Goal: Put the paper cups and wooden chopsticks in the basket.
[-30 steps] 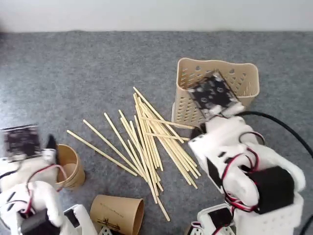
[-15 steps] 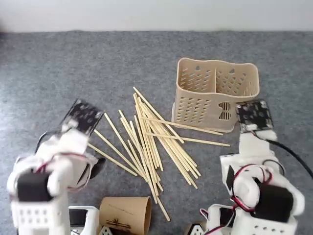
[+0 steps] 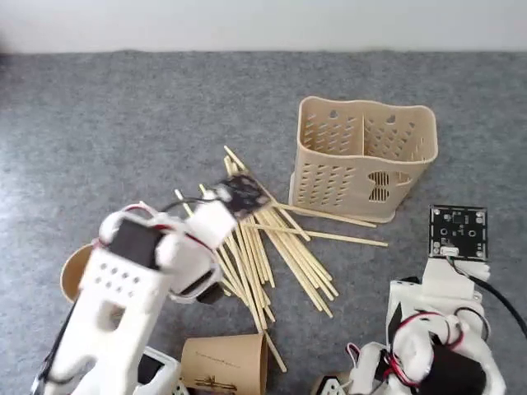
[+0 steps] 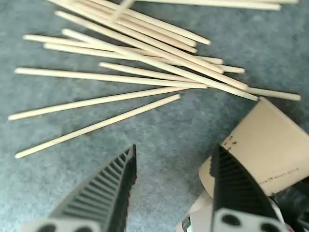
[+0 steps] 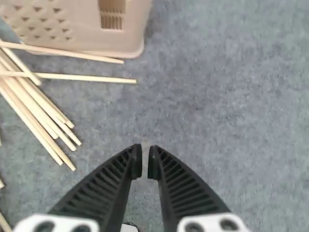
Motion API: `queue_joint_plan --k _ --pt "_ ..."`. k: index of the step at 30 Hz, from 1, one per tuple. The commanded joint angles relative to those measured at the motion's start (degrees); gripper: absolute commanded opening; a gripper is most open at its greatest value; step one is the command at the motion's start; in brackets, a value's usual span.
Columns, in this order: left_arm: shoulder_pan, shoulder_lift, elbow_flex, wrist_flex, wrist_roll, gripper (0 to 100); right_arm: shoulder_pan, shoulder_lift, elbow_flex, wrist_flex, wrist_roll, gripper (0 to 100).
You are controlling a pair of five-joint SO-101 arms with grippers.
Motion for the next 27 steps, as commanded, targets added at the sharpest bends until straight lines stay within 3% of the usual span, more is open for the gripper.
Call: queue_joint_plan --k 1,6,13,27 --pt "3.87 3.60 -2.59 1.05 0.53 24 1.63 0.22 0.44 -1.63 0.09 4.2" --pt "8.26 7.56 -2.68 1.05 0.18 24 2.42 -0.22 2.99 -3.30 0.09 4.2" --pt "9.76 10.99 -7.60 1.05 0.26 35 2.42 -0.22 6.68 -4.44 0.09 4.2" --pt "23.38 20.57 -8.84 1.05 0.44 35 2.33 -0.22 6.68 -4.44 0.09 4.2"
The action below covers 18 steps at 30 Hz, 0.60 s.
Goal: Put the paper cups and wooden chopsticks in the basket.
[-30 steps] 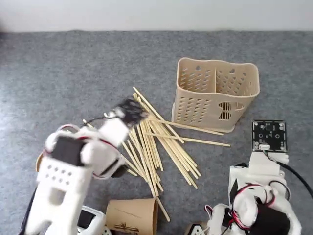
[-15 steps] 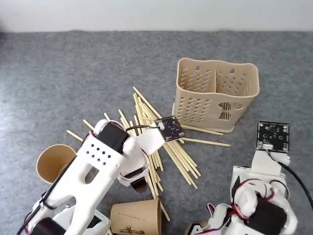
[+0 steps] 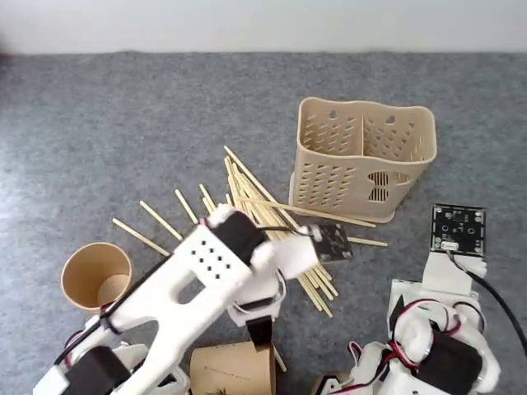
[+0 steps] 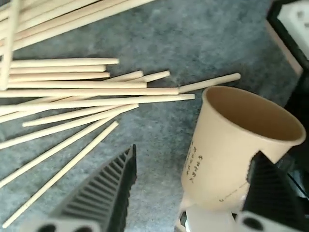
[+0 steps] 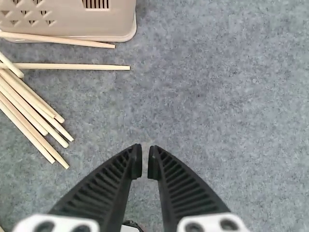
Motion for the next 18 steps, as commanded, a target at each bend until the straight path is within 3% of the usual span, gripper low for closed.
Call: queue_joint_plan --k 1,18 --pt "2.11 1.49 -2.59 1.41 0.18 35 0.57 -0.22 -0.26 -1.27 0.09 4.2" --pt "5.10 2.90 0.75 -2.02 4.48 35 0.57 -0.22 -0.26 -1.27 0.09 4.2"
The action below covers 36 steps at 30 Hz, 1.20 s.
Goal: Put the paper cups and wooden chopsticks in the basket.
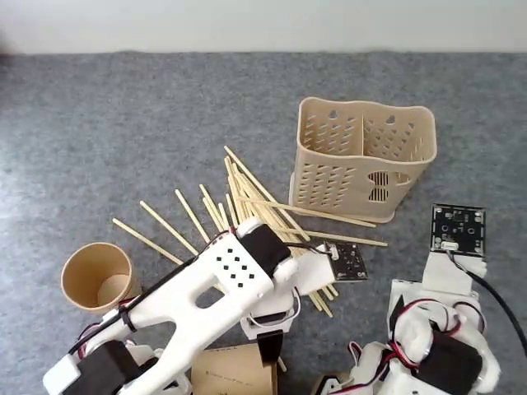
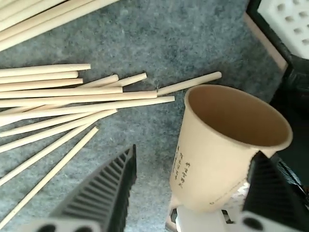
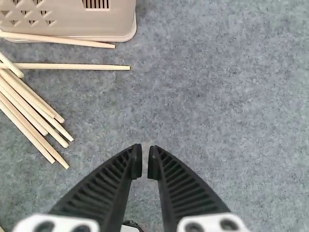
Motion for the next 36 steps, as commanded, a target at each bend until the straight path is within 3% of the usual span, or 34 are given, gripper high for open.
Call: queue_joint_plan --k 1,7,13,18,21,26,36 --pt "0.35 0.09 2.24 -3.34 0.70 35 0.57 -0.22 -0.26 -1.27 0.09 4.2" --pt "-2.29 0.09 10.95 -13.45 0.70 35 0.57 -0.22 -0.26 -1.27 0.09 4.2" --pt "-13.45 0.09 9.45 -18.55 -0.09 35 0.66 -0.22 -0.26 -1.27 0.09 4.2" --pt "-25.32 0.00 1.89 -18.81 -0.88 35 0.66 -0.22 -0.26 -1.27 0.09 4.2" --pt "-28.84 -0.35 -5.58 -13.01 -0.88 35 0.66 -0.22 -0.26 -1.27 0.09 4.2" --pt "-26.02 -0.35 -18.15 1.67 -0.88 35 0.66 -0.22 -0.26 -1.27 0.09 4.2" --pt "-11.60 -0.79 -8.31 1.41 -0.44 35 0.66 -0.22 -0.26 -1.27 0.00 4.2"
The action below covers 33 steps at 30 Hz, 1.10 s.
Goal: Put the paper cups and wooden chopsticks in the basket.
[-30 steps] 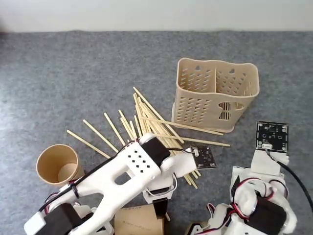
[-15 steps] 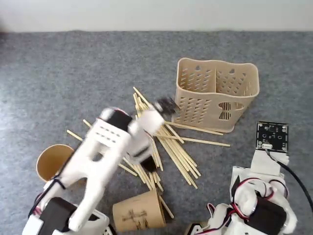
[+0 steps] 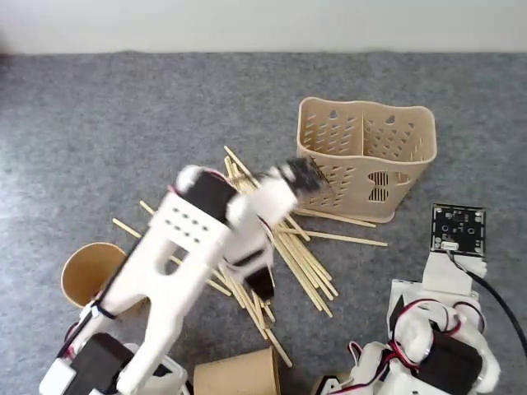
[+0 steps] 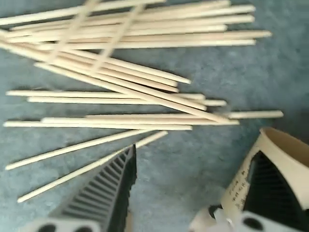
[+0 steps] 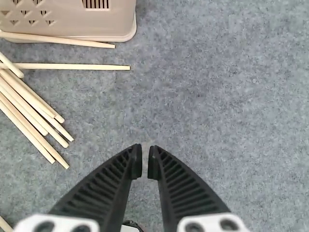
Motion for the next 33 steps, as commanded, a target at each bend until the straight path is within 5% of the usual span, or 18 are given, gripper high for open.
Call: queue_joint_plan --k 1,12,19,33 --pt "5.45 -1.32 4.26 1.23 -0.09 35 0.66 -0.22 -0.26 -1.27 0.00 4.2" --pt "13.10 -1.32 17.01 -5.63 0.09 35 0.48 -0.22 -0.18 -1.36 0.00 4.2" --pt "14.07 -1.32 17.19 -10.99 7.74 35 0.48 -0.22 -0.18 -1.36 0.00 4.2" --pt "26.64 -1.32 12.62 -1.23 27.43 35 0.40 -0.22 1.93 -2.07 0.00 4.2"
